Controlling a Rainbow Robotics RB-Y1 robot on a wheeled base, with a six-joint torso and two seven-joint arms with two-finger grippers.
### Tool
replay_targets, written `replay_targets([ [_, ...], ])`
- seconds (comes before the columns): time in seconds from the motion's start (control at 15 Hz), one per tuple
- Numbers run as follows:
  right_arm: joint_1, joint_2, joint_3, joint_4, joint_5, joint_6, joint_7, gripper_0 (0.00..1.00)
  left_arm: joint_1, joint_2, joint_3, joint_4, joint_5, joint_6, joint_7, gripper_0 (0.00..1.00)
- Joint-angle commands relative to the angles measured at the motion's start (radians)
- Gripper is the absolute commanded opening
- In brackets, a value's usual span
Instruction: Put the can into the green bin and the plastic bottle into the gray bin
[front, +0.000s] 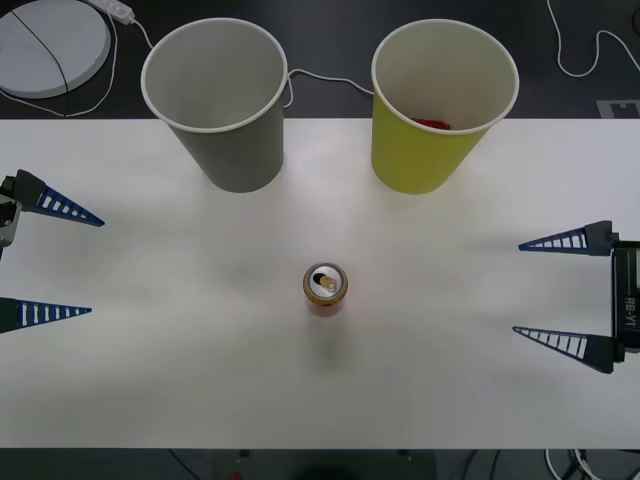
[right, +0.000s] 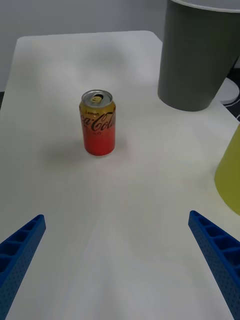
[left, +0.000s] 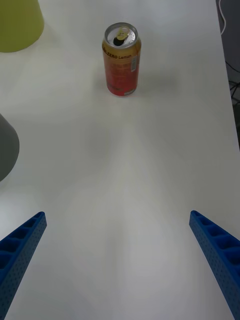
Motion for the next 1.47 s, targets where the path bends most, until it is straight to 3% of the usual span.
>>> replay_targets([
  [0.07, -0.024, 0.041, 0.039, 0.078, -0.025, 0.014, 0.071, 1.00, 0.000, 0.000, 0.000, 0.000, 0.000, 0.000, 0.000, 1.00],
  [0.47, -0.075, 0.160, 0.082, 0.194, -0.025, 0.014, 0.118, 1.00, 0.000, 0.000, 0.000, 0.000, 0.000, 0.000, 0.000, 1.00],
  [1.0, -0.098, 0.255, 0.134, 0.248, -0.025, 0.017, 0.190, 1.00, 0.000, 0.000, 0.000, 0.000, 0.000, 0.000, 0.000, 1.00],
  [1.47, -0.167, 0.357, 0.203, 0.384, -0.023, 0.042, 0.259, 1.00, 0.000, 0.000, 0.000, 0.000, 0.000, 0.000, 0.000, 1.00],
])
